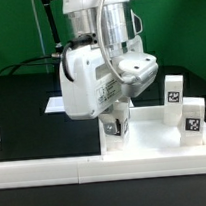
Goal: Assemble square table
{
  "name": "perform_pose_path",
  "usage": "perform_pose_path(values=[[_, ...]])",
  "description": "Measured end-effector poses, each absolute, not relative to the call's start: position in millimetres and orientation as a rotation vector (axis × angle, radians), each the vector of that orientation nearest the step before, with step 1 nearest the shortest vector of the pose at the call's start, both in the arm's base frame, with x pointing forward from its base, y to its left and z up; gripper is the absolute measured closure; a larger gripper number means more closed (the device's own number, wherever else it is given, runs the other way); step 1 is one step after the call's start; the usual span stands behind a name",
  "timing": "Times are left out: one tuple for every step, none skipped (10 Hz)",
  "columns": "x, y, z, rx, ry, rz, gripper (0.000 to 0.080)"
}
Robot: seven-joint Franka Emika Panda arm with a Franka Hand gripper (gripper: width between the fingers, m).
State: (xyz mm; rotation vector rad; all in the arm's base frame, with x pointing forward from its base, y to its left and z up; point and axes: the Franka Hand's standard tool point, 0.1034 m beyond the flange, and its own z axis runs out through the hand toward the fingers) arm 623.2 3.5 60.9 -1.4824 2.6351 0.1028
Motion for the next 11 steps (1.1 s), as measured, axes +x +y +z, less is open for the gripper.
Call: perform_pose_path(values=[[622.0, 3.0, 60.9, -1.484, 2.649, 0.097, 0.0499], [620.1, 1.5, 60.7, -1.434, 2.686, 0.104, 0.0499], [619.3, 0.6, 60.5, -1.434, 2.689, 0.102, 0.0495], [619.4, 0.9, 60.3, -1.436, 2.686, 0.103, 0.0495], [619.5, 0.9, 60.3, -1.436, 2.686, 0.102, 0.026], [620.0, 2.2, 61.9, -1.437, 2.682, 0.101, 0.026], [619.6, 8.7, 70.7, -1.441, 2.666, 0.102, 0.0173], [615.6, 15.0, 82.0, -1.44, 2.652, 0.112, 0.0156], [614.8, 19.6, 92.7, -1.437, 2.636, 0.117, 0.0156], [613.8, 24.4, 102.7, -1.437, 2.621, 0.121, 0.0151], [610.3, 28.5, 105.0, -1.465, 2.616, 0.129, 0.015]])
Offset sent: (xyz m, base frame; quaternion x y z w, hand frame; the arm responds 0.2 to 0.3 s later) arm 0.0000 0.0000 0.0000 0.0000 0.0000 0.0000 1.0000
